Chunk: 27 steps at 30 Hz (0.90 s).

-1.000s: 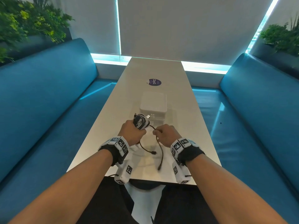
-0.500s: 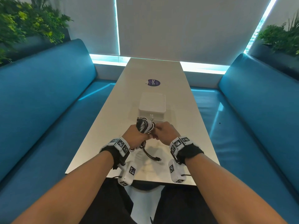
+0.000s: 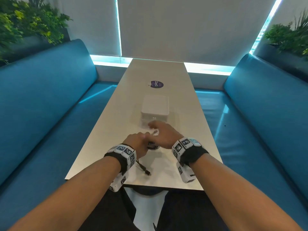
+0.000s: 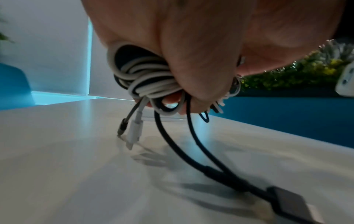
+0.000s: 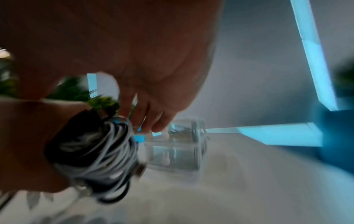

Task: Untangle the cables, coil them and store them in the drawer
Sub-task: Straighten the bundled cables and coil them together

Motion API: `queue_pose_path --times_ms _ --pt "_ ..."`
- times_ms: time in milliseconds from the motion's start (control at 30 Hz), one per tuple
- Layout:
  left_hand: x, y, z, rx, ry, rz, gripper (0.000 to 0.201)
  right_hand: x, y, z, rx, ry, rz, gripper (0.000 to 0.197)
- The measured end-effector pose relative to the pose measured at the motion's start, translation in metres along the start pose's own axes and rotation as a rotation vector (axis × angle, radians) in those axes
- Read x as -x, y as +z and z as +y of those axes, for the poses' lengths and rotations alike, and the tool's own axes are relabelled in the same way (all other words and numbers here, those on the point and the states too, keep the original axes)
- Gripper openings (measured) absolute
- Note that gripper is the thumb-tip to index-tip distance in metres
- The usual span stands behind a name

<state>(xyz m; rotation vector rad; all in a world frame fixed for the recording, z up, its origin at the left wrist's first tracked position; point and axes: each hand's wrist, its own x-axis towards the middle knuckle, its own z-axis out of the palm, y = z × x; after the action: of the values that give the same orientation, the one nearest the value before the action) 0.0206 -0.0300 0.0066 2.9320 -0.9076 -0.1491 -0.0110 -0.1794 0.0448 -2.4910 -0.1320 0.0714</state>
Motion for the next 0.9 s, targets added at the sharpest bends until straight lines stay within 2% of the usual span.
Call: queue_pose_path --times_ms 100,167,233,333,367,500,633,767,900 --pt "0.001 0.003 0.004 -0.063 0.114 -0.102 0.032 -0.003 -0.006 -0.005 0.327 -0.002 -0.285 0.091" --pt "0.002 0.002 0.007 -0.063 0.143 -0.116 0.036 -0.003 -0.007 -0.007 0.442 0.050 -0.372 0.093" --pt "0.002 -0.001 0.012 -0.058 0.152 -0.135 0.030 -0.002 0.002 -0.004 0.466 0.053 -0.380 0.091" --pt "0.001 -0.005 0.016 -0.090 0.214 -0.158 0.017 0.000 0.011 -0.003 0.458 0.092 -0.301 0.113" --pt "0.001 -0.006 0.015 -0.088 0.212 -0.149 0.015 -0.001 0.013 -0.002 0.460 0.100 -0.270 0.114" --pt "0.000 -0.006 0.010 0.016 0.167 -0.116 0.019 0.001 0.015 -0.003 0.503 0.087 -0.176 0.085" --pt "0.001 -0.009 0.006 0.098 0.082 -0.111 0.042 0.003 0.018 -0.003 0.523 0.103 -0.162 0.067" --pt "0.001 -0.021 0.001 0.063 -0.048 -0.132 0.019 0.006 0.021 0.000 0.525 0.105 -0.147 0.041" --pt "-0.004 -0.023 0.002 0.256 -0.149 -0.138 0.022 0.002 0.014 -0.004 0.487 0.097 -0.116 0.031"
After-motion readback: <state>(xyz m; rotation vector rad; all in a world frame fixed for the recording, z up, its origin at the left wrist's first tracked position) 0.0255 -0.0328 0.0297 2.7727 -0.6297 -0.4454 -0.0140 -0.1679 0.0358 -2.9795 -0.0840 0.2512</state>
